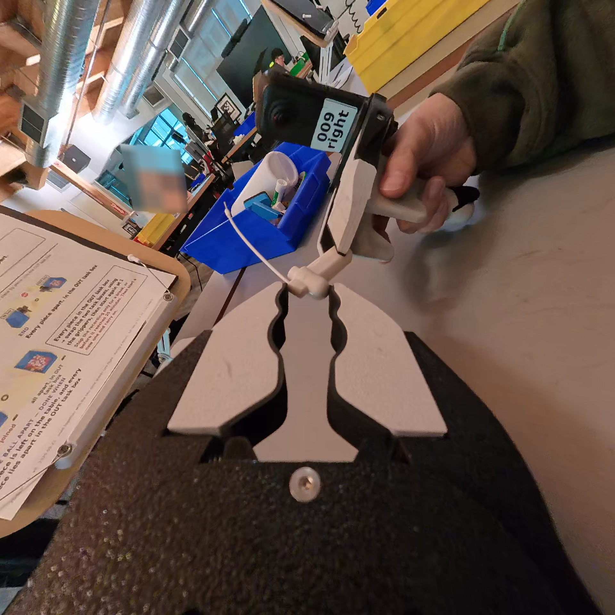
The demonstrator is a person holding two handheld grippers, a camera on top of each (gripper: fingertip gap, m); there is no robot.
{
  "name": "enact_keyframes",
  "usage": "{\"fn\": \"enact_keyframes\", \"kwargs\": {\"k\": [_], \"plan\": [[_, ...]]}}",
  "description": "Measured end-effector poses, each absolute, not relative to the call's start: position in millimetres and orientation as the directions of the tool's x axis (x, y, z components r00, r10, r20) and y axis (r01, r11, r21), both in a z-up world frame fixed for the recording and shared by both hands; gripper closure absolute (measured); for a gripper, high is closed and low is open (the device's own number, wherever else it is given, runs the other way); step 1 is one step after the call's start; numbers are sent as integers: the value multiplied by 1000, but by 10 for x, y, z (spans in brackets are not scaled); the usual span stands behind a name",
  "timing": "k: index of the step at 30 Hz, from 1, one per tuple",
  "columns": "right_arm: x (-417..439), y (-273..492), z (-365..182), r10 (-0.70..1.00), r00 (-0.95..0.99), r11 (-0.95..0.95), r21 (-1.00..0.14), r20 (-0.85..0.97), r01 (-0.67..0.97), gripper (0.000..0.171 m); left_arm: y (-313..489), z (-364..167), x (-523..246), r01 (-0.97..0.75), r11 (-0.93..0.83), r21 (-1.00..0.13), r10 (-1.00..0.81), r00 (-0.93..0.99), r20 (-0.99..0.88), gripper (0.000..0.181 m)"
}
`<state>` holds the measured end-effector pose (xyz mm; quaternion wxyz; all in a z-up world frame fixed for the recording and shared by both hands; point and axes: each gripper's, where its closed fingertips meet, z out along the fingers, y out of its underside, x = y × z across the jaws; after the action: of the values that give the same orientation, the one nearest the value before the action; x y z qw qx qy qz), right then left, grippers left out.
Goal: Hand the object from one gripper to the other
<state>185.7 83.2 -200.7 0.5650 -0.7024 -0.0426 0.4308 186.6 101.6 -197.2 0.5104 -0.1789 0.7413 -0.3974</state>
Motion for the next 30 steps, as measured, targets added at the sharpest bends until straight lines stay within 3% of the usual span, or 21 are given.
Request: {"fn": "enact_keyframes", "kwargs": {"k": [6, 13, 15, 17, 19, 22, 30], "plan": [[1831, 811, -2039, 553, 581, -400, -802, -598, -444, 159, 985, -2001, 1843, 108, 528, -842, -712, -484, -508, 159], [1892, 868, -1986, 548, 607, -319, -815, -575, -484, 158, 1059, -1982, 1889, 39, 455, -890, -777, -470, -419, 159], [1957, 904, -1952, 525, 688, -246, -863, -501, -441, 136, 1108, -1972, 1902, 12, 440, -898, -798, -454, -397, 159], [2002, 916, -1907, 490, 813, -133, -948, -315, -287, 118, 1161, -1948, 1911, -28, 384, -923, -833, -442, -333, 159], [2033, 923, -1895, 414, 910, -19, -999, -34, -29, 115, 1149, -1915, 1894, -66, 288, -955, -853, -470, -225, 159], [2010, 915, -1818, 252, 886, 134, -921, 388, 365, 122, 1123, -1857, 1888, -125, 141, -982, -868, -494, -62, 159], [1935, 910, -1774, 156, 781, 190, -795, 604, 576, 151, 1054, -1902, 1901, -217, 35, -976, -856, -510, 83, 159]]}}
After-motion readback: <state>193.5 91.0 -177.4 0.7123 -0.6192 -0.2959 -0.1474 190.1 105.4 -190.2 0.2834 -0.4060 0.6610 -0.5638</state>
